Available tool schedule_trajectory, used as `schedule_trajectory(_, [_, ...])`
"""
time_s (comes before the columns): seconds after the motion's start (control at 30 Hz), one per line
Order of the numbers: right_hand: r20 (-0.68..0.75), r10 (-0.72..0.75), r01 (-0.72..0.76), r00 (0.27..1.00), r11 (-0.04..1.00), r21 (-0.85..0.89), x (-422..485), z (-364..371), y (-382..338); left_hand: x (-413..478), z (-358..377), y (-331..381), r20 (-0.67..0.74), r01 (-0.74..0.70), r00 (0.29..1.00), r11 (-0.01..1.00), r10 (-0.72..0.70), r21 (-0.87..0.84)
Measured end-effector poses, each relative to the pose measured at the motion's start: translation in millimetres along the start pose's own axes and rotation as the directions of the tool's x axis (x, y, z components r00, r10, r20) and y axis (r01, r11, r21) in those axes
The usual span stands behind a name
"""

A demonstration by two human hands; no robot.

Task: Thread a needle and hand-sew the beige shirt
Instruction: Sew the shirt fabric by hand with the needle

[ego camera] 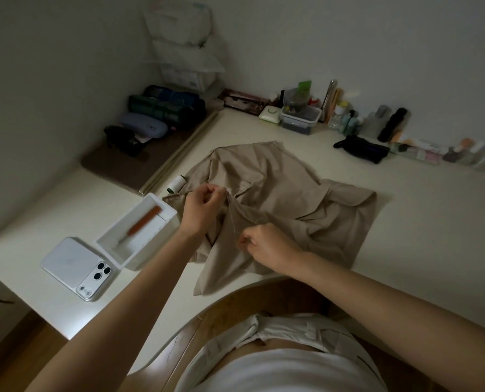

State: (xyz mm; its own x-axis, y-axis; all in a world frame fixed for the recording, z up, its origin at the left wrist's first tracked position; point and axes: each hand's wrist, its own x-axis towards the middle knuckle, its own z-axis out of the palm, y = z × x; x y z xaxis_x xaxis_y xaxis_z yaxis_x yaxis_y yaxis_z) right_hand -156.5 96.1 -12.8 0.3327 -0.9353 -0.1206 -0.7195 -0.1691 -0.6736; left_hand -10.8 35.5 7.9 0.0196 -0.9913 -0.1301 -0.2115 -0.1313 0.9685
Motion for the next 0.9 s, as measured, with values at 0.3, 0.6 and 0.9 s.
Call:
schedule_trajectory(0.3, [-0.269,0.146,-0.056,0.952,0.947,0.316,23,-20,-8,-7,1,7,0.174,-0.040,0.984,0.999,0.041,-0.011])
schedule_trajectory(0.6, [-0.203,0.252,-0.199,0.946,0.948,0.249,21,-30,15,-5,-25,-4,0.334,-0.188,0.942,0.812,-0.009,0.553])
schedule_trajectory(0.9, [-0.309,0.375,-0.371,0.874,0.926,0.076,18,-46,44,4,-39,-30,0.306,-0.146,0.950,0.772,-0.066,0.618])
